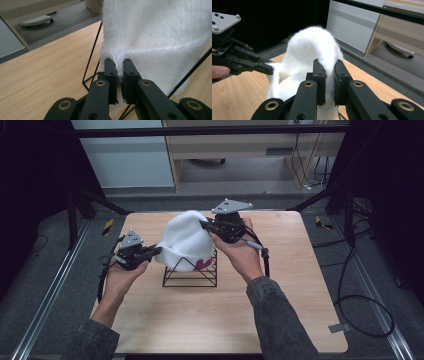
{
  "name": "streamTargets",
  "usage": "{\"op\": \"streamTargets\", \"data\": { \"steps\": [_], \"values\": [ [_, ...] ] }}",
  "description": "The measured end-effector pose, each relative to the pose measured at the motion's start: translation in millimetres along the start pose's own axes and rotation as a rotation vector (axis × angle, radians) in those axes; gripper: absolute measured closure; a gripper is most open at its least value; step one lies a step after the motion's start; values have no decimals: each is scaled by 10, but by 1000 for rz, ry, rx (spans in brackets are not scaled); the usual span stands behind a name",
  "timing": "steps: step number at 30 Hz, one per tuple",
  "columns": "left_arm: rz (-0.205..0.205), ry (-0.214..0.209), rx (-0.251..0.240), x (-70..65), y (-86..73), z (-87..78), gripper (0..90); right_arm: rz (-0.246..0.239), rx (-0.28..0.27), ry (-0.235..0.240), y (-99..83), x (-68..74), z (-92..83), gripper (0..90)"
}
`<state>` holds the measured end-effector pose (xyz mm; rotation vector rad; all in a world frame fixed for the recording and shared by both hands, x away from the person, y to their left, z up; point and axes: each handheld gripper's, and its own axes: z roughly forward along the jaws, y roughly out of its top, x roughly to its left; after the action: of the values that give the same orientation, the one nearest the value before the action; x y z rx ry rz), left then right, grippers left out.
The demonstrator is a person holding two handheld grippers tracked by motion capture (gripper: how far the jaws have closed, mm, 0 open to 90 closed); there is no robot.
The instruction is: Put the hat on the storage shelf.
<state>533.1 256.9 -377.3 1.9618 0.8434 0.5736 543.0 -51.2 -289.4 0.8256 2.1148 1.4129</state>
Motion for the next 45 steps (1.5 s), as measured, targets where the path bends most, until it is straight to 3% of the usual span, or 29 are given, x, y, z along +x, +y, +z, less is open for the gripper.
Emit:
{"op": "streamTargets", "data": {
  "steps": [14, 35, 45],
  "values": [
    [21, -22, 43, -69, -150, -25, 841, -15, 48, 22, -131, 150, -11, 823],
    [33, -26, 65, -114, -253, 0, 842, -12, 116, 36, -279, 113, -23, 818],
    [31, -36, 83, -108, -383, 4, 842, -15, 128, 40, -337, 216, 50, 810]
  ]
}}
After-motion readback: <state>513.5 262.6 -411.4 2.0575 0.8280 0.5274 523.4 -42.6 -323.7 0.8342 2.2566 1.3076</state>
